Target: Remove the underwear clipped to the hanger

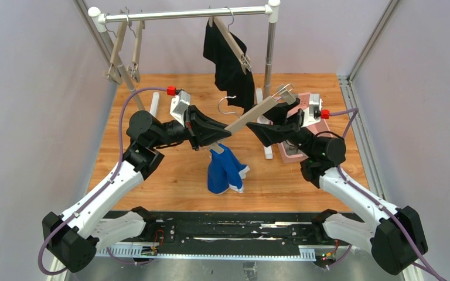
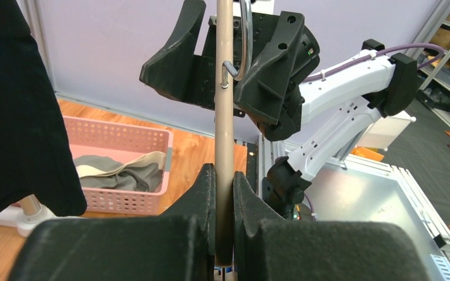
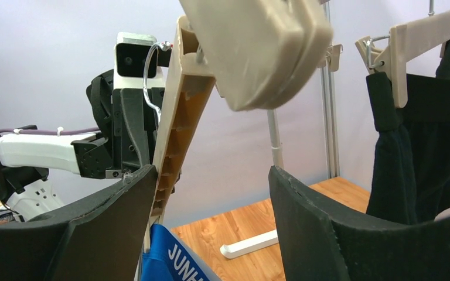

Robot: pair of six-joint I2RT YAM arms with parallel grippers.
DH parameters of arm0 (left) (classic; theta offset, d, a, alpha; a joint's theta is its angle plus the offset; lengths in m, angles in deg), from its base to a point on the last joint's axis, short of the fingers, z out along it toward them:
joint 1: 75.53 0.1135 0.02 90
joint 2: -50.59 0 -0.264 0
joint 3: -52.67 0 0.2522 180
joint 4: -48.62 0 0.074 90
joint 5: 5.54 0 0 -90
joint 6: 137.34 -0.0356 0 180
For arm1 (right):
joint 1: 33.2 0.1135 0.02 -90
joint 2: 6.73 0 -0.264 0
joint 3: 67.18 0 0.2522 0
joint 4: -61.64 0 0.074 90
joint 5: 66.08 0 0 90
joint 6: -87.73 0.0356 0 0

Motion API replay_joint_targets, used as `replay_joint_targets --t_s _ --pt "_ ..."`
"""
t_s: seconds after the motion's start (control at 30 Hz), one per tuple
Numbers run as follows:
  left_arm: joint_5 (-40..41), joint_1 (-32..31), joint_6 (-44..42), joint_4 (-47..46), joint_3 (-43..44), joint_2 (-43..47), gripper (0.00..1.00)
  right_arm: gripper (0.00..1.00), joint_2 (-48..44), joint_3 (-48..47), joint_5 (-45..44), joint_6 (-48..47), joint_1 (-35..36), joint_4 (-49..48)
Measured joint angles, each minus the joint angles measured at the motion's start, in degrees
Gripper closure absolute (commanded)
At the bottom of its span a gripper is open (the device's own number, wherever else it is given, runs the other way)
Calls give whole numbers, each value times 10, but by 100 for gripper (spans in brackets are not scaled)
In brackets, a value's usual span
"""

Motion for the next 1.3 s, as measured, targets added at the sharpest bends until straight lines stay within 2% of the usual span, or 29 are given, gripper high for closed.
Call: replay_joint_targets --t_s 0.23,0.4,0.6,0.67,0.73,0.77,1.03,1.17,1.3 --pt "4 0 4 -6 -5 3 100 31 10 -12 0 5 0 -18" --pt "5 0 8 -14 -5 -3 100 39 24 -28 1 23 0 -33" --pt "3 0 9 -15 -5 -13 100 65 32 -44 1 37 6 -37" --pt "5 0 9 -16 -5 -15 100 78 33 -45 3 44 9 -38" --pt "6 0 11 -19 -5 -18 100 97 33 -47 4 49 12 -36" --pt "7 1 12 -23 -5 -20 100 99 33 -48 5 50 12 -35" --pt "1 3 10 -38 -3 -24 97 99 19 -57 -1 57 19 -5" --pt "0 3 10 -40 -3 -24 87 99 9 -53 -6 45 22 6" --pt "0 3 13 -40 -4 -24 73 99 7 -53 -5 42 22 6"
